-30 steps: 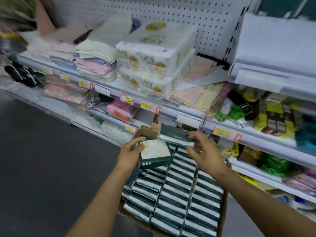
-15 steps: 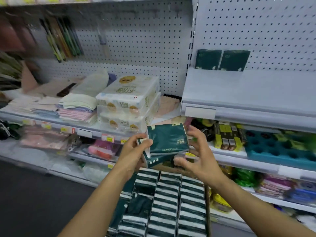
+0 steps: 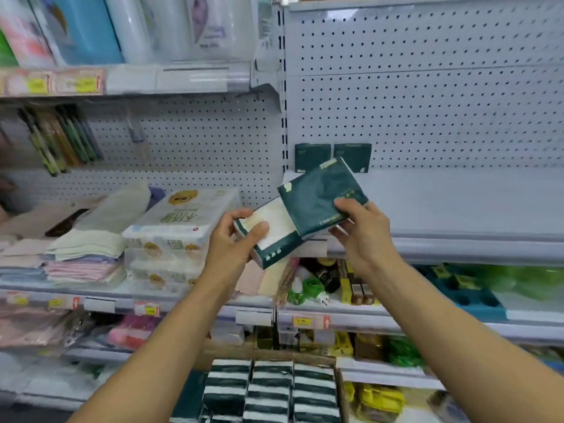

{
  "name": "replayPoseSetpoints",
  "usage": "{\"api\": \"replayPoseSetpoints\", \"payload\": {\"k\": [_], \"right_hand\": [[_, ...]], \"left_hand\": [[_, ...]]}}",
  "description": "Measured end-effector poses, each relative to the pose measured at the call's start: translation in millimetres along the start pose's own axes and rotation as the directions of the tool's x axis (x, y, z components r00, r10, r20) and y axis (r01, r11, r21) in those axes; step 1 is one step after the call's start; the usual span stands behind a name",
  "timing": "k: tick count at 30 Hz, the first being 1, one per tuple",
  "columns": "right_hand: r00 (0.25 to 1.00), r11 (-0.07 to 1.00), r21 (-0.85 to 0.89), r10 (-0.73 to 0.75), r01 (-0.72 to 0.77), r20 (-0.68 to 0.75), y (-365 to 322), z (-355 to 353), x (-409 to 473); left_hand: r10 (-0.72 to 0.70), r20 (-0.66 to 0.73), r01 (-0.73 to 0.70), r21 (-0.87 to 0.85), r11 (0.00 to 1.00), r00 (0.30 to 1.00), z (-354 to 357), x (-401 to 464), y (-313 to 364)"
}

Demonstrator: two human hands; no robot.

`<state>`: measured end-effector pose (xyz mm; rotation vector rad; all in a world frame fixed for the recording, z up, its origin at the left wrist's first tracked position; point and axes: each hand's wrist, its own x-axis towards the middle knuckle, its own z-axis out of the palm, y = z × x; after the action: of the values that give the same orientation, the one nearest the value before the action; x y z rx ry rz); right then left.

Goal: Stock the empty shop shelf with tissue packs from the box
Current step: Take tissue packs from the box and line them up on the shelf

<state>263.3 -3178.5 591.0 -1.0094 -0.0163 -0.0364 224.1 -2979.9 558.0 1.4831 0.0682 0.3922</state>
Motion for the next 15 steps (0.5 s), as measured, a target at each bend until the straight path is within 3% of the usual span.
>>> {"api": "replayPoseSetpoints", "payload": {"k": [2, 4, 5, 7, 8, 9, 10, 12, 15], "right_hand": [[0.989, 0.987, -0.09, -0.141, 0.136, -0.049, -33, -8, 23], [0.946, 0.871, -0.392, -0.324, 0.294, -0.011, -62, -23, 46], [0.916, 0.726, -0.589, -0.397, 0.355, 0.062, -75, -35, 61], [0.893, 0.235, -0.915, -0.392, 0.329, 0.221, -98, -63, 95], [0.906, -0.013, -0.965, -0.342, 0.261, 0.249, -106, -76, 112], [0.919, -0.187, -0.96, -0.301, 0.206, 0.256, -112, -89, 127], [0.928, -0.282, -0.942, -0.267, 0.181, 0.258, -117, -100, 142], [0.934, -0.369, -0.912, -0.227, 0.179, 0.275, -122, -119, 169], [0.915, -0.399, -0.883, -0.204, 0.247, 0.348, -127, -142, 202]], "left_hand": [[0.009, 0.008, -0.009, 0.027, 1.0, 1.0, 16, 16, 4], [0.011, 0.016, -0.011, 0.055, 0.998, 1.0, 34, 32, 6], [0.012, 0.018, -0.013, 0.071, 0.997, 1.0, 44, 40, 6], [0.014, 0.017, -0.016, 0.107, 0.994, 1.0, 65, 56, 6], [0.016, 0.02, -0.019, 0.122, 0.992, 1.0, 76, 64, 5], [0.013, 0.022, -0.016, 0.134, 0.991, 1.0, 89, 72, 4], [0.005, 0.027, -0.008, 0.142, 0.99, 1.0, 102, 81, 2], [-0.017, 0.029, 0.013, 0.142, 0.99, 0.999, 127, 98, -2], [-0.049, 0.023, 0.046, 0.138, 0.989, 0.999, 160, 125, -11]]}}
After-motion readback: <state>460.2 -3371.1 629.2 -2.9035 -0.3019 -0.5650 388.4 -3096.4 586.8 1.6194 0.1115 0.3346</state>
